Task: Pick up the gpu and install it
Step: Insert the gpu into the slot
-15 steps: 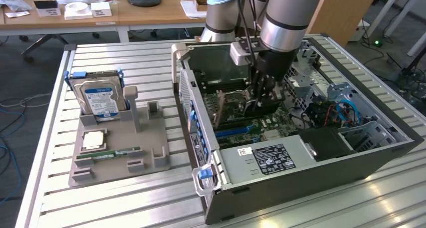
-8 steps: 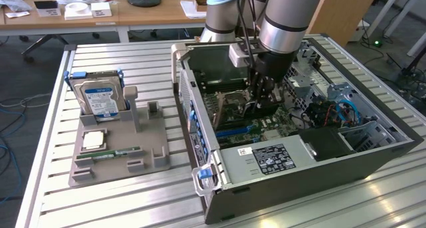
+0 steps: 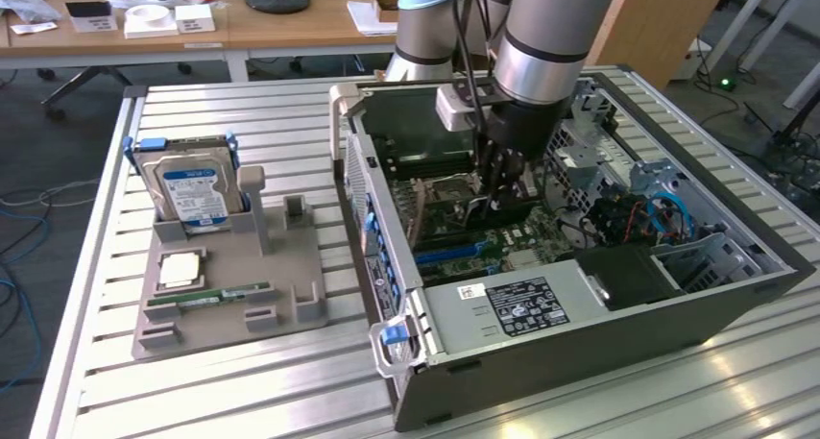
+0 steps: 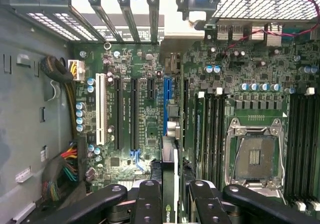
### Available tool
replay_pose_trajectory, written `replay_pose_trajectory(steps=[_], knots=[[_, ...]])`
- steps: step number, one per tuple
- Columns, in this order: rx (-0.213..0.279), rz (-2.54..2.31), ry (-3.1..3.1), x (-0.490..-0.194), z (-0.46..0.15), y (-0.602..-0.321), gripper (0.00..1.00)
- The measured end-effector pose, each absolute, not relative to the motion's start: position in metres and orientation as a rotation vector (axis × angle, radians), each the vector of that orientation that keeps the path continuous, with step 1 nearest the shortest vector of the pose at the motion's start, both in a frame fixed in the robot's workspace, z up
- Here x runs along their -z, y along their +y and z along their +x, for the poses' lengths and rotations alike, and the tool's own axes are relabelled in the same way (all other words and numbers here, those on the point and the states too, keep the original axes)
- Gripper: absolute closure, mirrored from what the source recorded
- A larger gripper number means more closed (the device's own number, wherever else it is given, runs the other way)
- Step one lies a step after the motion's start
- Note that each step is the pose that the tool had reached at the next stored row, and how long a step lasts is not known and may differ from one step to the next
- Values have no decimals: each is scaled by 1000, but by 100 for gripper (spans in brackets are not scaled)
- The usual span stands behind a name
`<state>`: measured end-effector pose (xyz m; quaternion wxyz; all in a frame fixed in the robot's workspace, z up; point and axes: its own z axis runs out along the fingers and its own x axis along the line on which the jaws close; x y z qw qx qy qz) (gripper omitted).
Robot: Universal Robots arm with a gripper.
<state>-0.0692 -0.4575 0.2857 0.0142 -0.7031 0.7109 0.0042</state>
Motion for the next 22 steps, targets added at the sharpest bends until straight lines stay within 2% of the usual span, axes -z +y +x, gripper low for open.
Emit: replay_pose_trajectory(steps=[22], knots=[[-17,-2193,2213,-277,-78,-458,74]])
